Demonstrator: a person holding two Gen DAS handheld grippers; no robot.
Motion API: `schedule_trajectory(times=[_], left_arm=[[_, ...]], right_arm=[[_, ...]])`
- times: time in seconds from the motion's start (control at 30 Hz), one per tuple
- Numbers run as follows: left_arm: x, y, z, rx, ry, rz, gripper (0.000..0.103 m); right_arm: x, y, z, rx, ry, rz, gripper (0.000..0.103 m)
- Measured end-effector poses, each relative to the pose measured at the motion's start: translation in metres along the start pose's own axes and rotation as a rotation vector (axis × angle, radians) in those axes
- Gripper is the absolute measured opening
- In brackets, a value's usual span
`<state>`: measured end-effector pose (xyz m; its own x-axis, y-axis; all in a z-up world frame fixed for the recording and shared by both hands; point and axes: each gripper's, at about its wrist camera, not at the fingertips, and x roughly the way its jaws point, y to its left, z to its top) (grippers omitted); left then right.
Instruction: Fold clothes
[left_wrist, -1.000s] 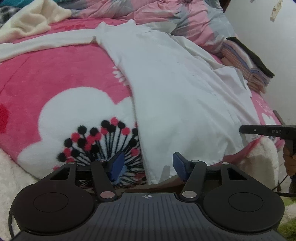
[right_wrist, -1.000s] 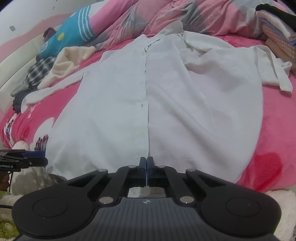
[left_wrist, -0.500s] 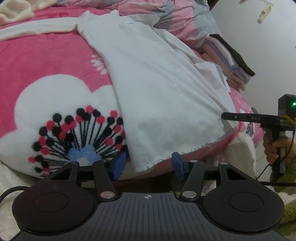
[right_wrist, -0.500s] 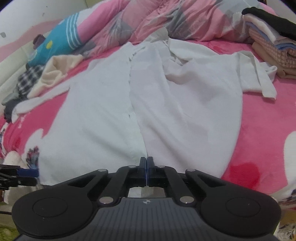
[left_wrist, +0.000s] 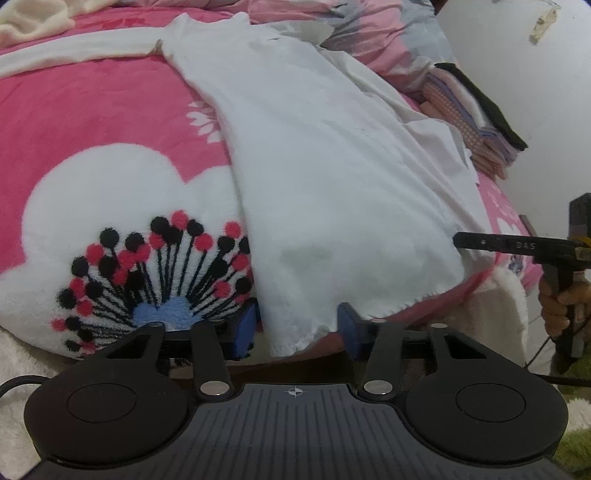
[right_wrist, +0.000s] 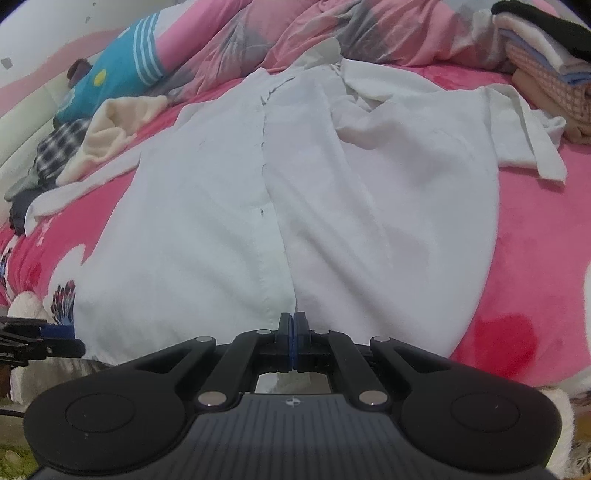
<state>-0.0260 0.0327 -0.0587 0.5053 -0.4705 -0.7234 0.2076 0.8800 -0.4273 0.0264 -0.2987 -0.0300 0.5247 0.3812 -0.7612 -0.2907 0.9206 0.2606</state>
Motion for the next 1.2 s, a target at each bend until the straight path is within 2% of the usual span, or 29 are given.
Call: schedule_trajectory(times=[0.03, 0.07, 0.1, 0.13, 0.23, 0.3, 0.43, 0.57, 0.77, 0.87, 0.93, 1.03, 1.1, 1.2], left_arm=[[0.001, 0.001, 0.0, -0.007, 0.002, 0.0, 0.022], [0.001, 0.002, 0.0, -0.018, 0.007, -0.006, 0.003], [0.001, 0.004, 0.0, -0.041, 0.014, -0.023, 0.001], [-0.002, 0.008, 0.001, -0.076, 0.023, -0.078, 0.0], [-0.018, 0.022, 0.004, -0.22, -0.004, -0.326, 0.0], [-0.02, 0.033, 0.004, -0.28, -0.012, -0.369, 0.0], [0.0, 0.061, -0.006, -0.412, 0.067, -0.401, 0.0], [-0.007, 0.064, -0.008, -0.384, 0.045, -0.367, 0.0], [0.001, 0.059, -0.009, -0.29, 0.103, -0.234, 0.002], [-0.004, 0.055, -0.005, -0.238, 0.122, -0.165, 0.017], [-0.009, 0.053, -0.002, -0.205, 0.134, -0.122, 0.018], [-0.023, 0.05, 0.005, -0.168, 0.116, -0.092, 0.028], [-0.033, 0.047, 0.011, -0.139, 0.098, -0.075, 0.029], [-0.045, 0.038, 0.024, -0.089, 0.055, -0.059, 0.03]], right_arm=[[0.0, 0.0, 0.0, 0.0, 0.0, 0.0, 0.0], [0.0, 0.0, 0.0, 0.0, -0.001, -0.002, 0.0], [-0.001, 0.0, 0.0, 0.002, -0.002, -0.003, 0.0], [-0.002, 0.0, 0.0, 0.005, -0.005, -0.001, 0.0], [-0.006, -0.002, 0.002, 0.016, -0.016, 0.003, 0.0], [-0.008, -0.003, 0.002, 0.023, -0.022, 0.005, 0.0], [-0.005, -0.008, 0.003, 0.05, -0.014, 0.011, 0.0], [-0.005, -0.006, 0.004, 0.041, -0.012, 0.007, 0.0], [-0.001, -0.005, 0.003, 0.056, 0.02, 0.003, 0.002], [-0.006, -0.011, 0.0, 0.094, 0.023, 0.01, 0.005], [-0.009, -0.015, -0.002, 0.12, 0.024, 0.015, 0.012], [-0.017, -0.024, -0.004, 0.172, 0.008, 0.024, 0.026], [-0.024, -0.04, -0.004, 0.236, -0.034, 0.038, 0.03], [-0.033, -0.067, -0.002, 0.343, -0.103, 0.066, 0.031]])
